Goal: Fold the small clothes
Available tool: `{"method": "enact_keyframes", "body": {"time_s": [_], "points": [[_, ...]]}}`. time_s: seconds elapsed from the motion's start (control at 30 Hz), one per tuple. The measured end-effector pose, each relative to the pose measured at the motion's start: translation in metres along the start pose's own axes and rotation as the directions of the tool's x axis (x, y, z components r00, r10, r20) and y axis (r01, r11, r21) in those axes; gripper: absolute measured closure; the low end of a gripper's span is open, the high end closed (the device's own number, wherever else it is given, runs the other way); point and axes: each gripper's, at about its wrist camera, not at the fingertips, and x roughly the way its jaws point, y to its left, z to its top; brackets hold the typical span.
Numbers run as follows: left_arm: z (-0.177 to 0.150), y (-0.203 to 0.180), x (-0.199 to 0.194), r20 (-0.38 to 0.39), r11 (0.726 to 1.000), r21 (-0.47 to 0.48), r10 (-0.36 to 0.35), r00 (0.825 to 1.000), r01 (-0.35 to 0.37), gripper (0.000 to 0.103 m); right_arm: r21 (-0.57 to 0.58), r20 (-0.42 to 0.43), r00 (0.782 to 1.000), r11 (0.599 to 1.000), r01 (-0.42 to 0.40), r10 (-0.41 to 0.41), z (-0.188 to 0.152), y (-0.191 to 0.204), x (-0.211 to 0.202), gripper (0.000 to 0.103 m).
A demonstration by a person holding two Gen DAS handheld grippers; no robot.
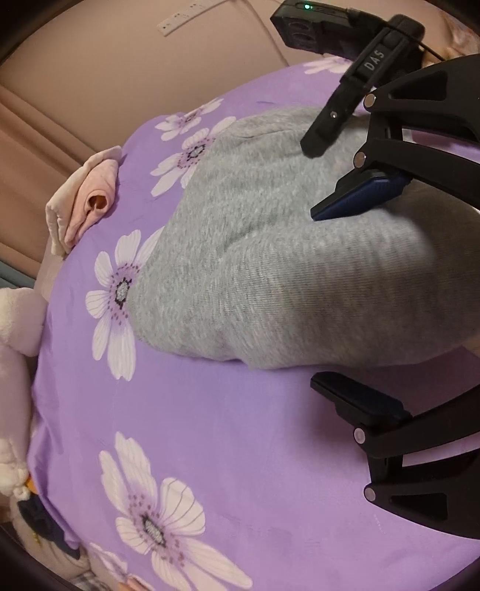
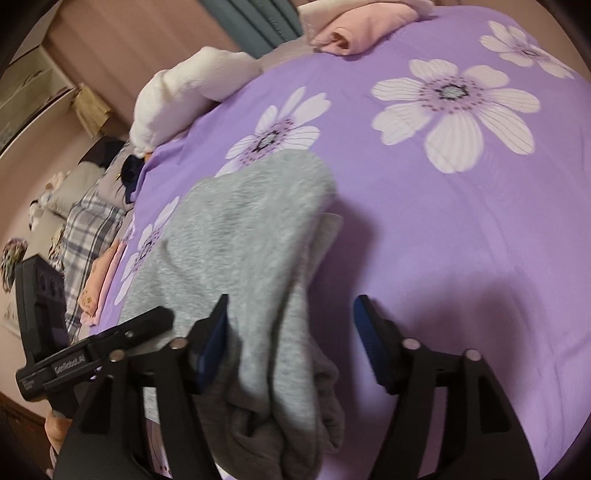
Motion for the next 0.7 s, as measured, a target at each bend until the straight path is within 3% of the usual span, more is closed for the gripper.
{"method": "enact_keyframes", "body": {"time_s": [0.23,0.37,0.43,0.6,0.7], "points": [[-0.009,-0.004,-0.030,0.093,0.994,0.072,0.074,0.993,-0.081,0.021,-0.071,0.096,0.993,0.995,0.076,-0.069,-0.001,0.012,-0.029,0.031],[-0.016,-0.006,-0.044,0.142,0.986,0.110,0.111,0.984,-0.127,0.021,-0.126,0.159,0.986,0.990,0.069,-0.048,0.000,0.025,-0.044,0.032],[-0.020,-0.008,-0.048,0.162,0.981,0.131,0.122,0.979,-0.144,0.024,-0.169,0.179,0.984,0.985,0.044,-0.013,-0.003,0.035,-0.048,0.037],[-0.028,-0.008,-0.042,0.140,0.978,0.155,0.118,0.983,-0.140,0.029,-0.275,0.126,0.992,0.961,0.039,-0.004,-0.017,0.054,-0.034,0.068],[-0.032,-0.009,-0.039,0.134,0.977,0.159,0.121,0.984,-0.141,0.029,-0.289,0.087,0.996,0.956,0.052,-0.028,-0.025,0.055,-0.022,0.073]]}}
